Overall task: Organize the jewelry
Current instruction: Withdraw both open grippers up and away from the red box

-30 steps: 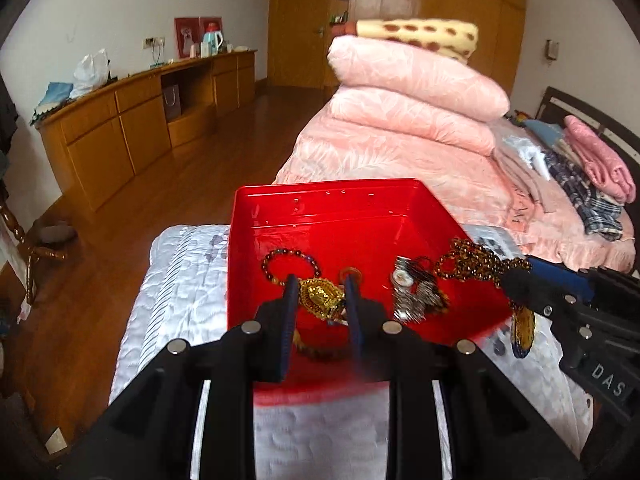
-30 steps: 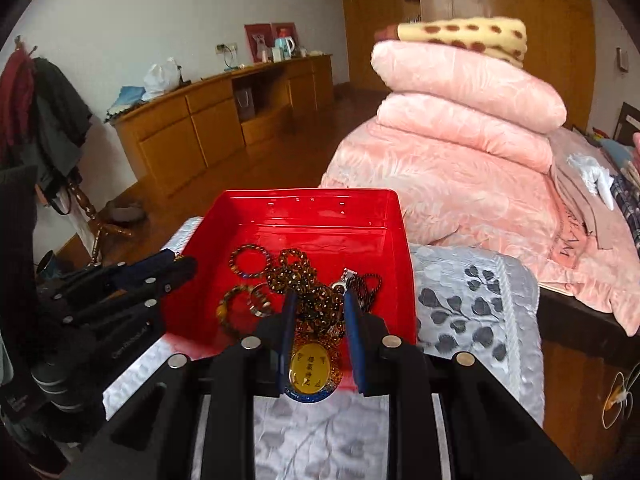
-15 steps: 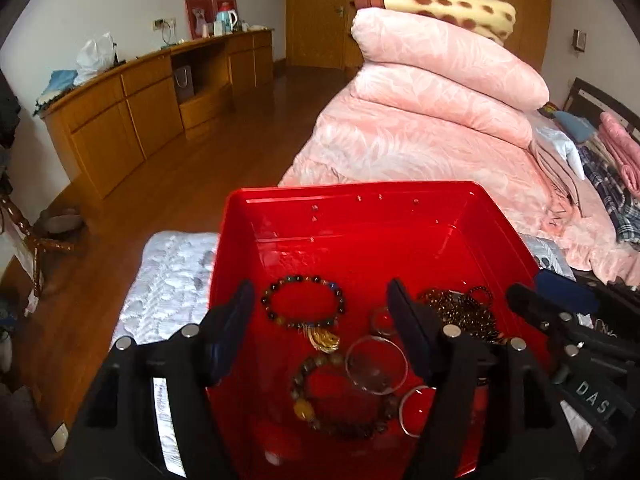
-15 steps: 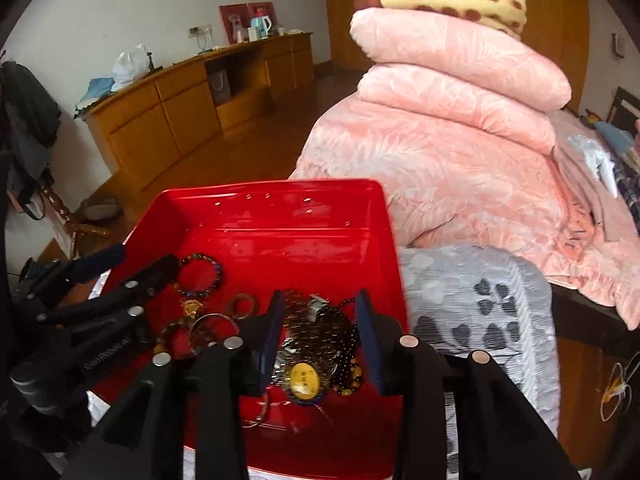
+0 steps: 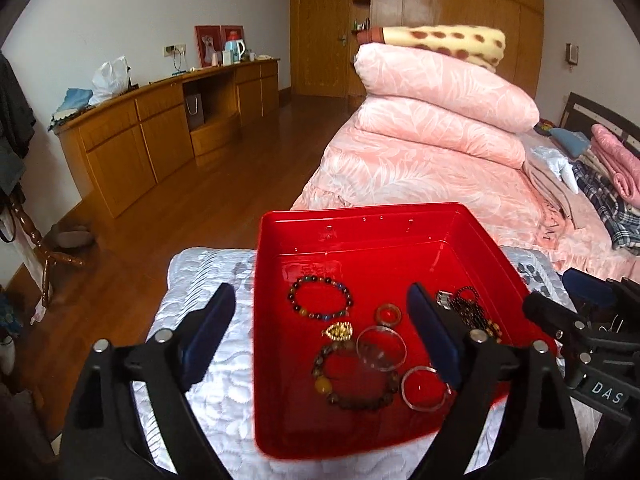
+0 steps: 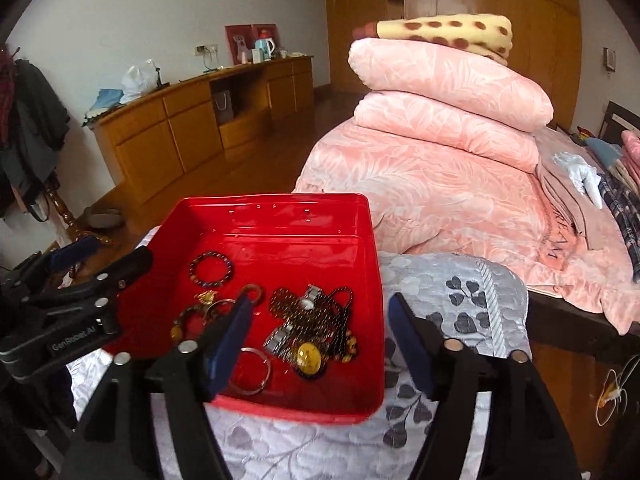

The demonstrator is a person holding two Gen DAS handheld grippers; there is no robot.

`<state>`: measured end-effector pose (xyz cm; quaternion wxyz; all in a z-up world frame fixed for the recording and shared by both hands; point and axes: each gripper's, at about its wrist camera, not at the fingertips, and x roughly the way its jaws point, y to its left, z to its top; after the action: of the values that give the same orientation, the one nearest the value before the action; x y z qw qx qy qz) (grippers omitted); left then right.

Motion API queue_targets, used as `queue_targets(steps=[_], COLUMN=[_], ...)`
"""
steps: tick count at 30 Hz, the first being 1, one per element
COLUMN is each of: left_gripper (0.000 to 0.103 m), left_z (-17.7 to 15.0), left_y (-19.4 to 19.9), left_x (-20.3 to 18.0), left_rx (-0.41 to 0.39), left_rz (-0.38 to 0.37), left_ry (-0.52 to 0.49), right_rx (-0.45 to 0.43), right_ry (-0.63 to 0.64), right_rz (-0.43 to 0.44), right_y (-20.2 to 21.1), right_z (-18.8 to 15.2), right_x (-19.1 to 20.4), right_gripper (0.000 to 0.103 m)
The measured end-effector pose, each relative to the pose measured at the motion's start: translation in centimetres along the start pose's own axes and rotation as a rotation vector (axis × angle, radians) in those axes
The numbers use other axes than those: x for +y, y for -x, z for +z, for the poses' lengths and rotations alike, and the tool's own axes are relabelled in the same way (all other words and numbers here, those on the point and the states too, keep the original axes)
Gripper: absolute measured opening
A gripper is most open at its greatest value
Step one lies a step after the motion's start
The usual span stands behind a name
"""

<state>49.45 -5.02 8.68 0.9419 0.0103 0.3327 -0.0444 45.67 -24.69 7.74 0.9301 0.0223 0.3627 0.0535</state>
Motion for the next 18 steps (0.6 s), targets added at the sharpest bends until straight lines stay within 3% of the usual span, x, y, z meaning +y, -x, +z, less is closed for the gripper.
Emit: queue_targets(steps=[8, 18], left_gripper=[0.089, 0.090], left_z=[-2.5, -6.9], left_y=[4.6, 8.8], left_x=[0.4, 1.0], left_rx=[-0.059, -0.098], left_rz=[-0.003, 0.006], left_ry=[-0.002, 0.010], right_rx=[-0.036, -0.083], right_ry=[0.036, -0.005], right_rz=[0.027, 0.054], right_y=[4.1, 8.4], right_z=[-2.8, -6.8], right_x=[1.7, 2.0], right_gripper=[0.077, 0.079])
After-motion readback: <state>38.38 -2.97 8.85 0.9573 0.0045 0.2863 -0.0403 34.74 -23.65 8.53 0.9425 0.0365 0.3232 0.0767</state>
